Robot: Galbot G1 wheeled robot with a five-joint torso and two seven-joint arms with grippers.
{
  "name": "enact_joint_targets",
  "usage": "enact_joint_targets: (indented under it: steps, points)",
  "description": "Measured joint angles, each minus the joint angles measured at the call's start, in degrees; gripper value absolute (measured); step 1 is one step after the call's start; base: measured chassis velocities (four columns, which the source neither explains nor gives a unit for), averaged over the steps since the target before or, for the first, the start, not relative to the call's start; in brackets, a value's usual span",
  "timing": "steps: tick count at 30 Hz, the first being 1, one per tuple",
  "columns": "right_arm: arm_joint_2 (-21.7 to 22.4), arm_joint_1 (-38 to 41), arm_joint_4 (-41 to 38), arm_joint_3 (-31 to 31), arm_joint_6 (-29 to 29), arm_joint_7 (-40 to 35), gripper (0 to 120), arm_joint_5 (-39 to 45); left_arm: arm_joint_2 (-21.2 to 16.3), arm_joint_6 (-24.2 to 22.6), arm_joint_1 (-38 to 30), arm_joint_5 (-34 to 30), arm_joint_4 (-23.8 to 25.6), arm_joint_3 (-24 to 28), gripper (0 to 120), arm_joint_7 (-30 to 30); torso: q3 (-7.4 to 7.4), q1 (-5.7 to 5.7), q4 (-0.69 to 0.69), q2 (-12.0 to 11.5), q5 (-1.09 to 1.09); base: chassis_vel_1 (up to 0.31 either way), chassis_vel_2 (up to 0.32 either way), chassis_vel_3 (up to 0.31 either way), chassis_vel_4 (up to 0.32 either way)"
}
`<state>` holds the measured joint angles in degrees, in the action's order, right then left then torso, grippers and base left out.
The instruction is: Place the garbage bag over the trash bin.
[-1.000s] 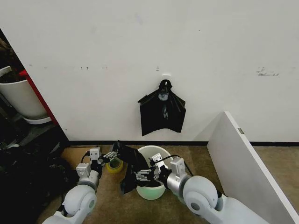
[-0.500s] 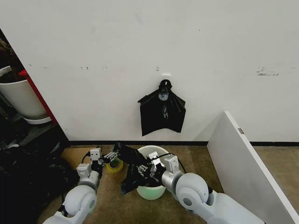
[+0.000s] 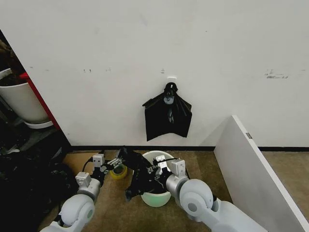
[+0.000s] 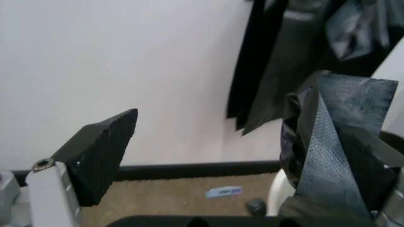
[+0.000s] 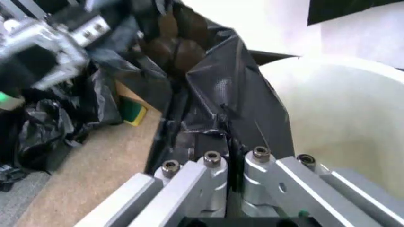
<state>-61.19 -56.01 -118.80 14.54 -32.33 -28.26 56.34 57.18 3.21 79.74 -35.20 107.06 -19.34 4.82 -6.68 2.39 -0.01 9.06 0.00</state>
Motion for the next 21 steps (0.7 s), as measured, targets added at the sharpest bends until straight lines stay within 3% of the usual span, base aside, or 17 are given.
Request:
enact_joint_targets:
  steps: [8, 21]
  points:
    - [0.12, -0.86, 0.81, -0.02, -0.89, -1.31, 0, -1.96, -1.12, 6.94, 1.98, -6.35, -0.03, -0.97, 100, -7.43, 0.0, 0.0, -0.01, 0.0, 0.0, 0.0, 0.0, 0.0, 0.0]
    - [-1.05, 1.02, 4.1, -0.3, -1.87, -5.64, 0, -0.39, -4.93, 6.51, 4.55, -9.88, 2.09, -2.96, 100, -9.2, 0.0, 0.0, 0.0, 0.0, 0.0, 0.0, 0.0, 0.0, 0.0]
